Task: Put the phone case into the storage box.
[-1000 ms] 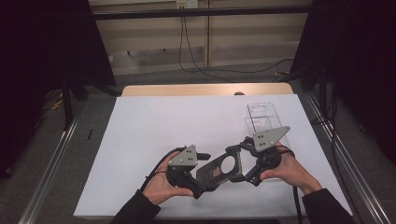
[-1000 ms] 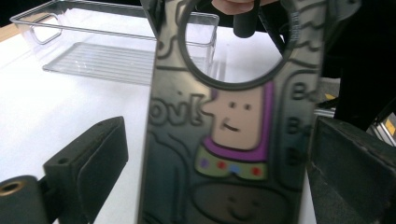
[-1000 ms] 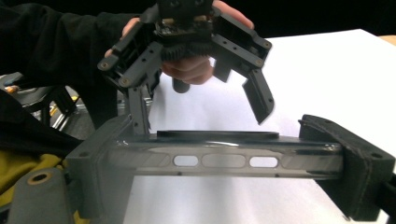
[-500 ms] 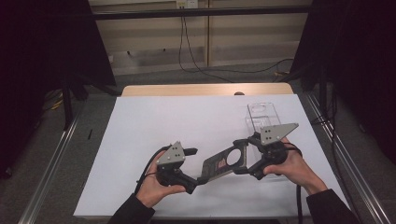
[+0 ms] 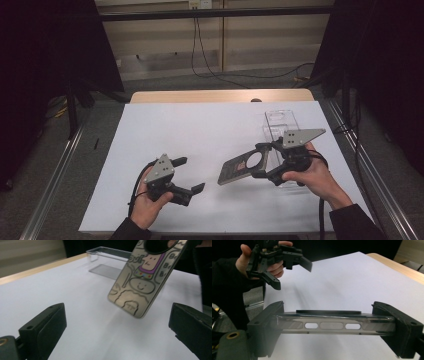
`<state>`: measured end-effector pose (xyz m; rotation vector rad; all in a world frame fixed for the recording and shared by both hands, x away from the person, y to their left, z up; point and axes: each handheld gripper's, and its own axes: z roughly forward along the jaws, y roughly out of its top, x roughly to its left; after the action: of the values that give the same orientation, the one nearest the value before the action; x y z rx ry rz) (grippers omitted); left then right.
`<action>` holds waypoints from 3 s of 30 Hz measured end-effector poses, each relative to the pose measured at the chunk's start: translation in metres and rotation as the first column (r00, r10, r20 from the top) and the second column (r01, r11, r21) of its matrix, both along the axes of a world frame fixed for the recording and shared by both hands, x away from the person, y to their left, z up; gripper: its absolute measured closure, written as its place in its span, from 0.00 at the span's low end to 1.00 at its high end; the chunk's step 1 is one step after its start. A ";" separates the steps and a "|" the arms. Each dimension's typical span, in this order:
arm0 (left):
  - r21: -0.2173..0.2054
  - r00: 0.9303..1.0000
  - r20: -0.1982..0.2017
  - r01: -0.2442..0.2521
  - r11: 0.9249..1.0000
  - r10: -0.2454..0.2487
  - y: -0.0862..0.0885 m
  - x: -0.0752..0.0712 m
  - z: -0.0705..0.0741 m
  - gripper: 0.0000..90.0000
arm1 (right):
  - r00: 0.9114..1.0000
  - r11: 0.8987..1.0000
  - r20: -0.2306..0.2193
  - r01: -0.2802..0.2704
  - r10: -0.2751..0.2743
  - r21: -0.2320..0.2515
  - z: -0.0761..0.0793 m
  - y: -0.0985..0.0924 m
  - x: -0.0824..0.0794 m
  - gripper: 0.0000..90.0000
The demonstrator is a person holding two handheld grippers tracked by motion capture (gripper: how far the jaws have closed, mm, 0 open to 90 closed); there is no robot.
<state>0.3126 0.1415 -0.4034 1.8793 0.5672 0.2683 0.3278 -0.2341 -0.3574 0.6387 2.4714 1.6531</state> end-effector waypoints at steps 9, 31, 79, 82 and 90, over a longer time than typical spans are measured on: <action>-0.030 0.983 0.020 -0.183 0.983 0.184 0.034 -0.005 -0.007 0.01 | 0.997 0.997 -0.014 0.075 -0.075 -0.001 0.004 -0.004 0.002 0.13; -0.080 0.922 0.018 -0.383 0.920 0.386 0.081 -0.009 -0.024 0.02 | 0.968 0.967 0.004 0.252 -0.252 0.030 0.023 -0.038 0.011 0.13; -0.078 0.902 0.051 -0.424 0.902 0.429 0.086 -0.014 -0.023 0.03 | 0.773 0.772 0.005 0.635 -0.635 -0.029 0.045 -0.120 0.050 0.13; -0.083 0.905 0.049 -0.417 0.905 0.422 0.085 -0.013 -0.023 0.03 | 0.764 0.763 0.008 0.645 -0.645 -0.038 0.042 -0.119 0.051 0.13; -0.078 0.908 0.052 -0.412 0.908 0.417 0.085 -0.013 -0.023 0.03 | 0.740 0.739 0.000 0.671 -0.672 -0.057 0.023 -0.120 0.052 0.13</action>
<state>0.2994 0.2264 -0.4264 1.6648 0.9190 0.5832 0.3803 -0.3541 -0.3342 1.3471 1.9060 1.2713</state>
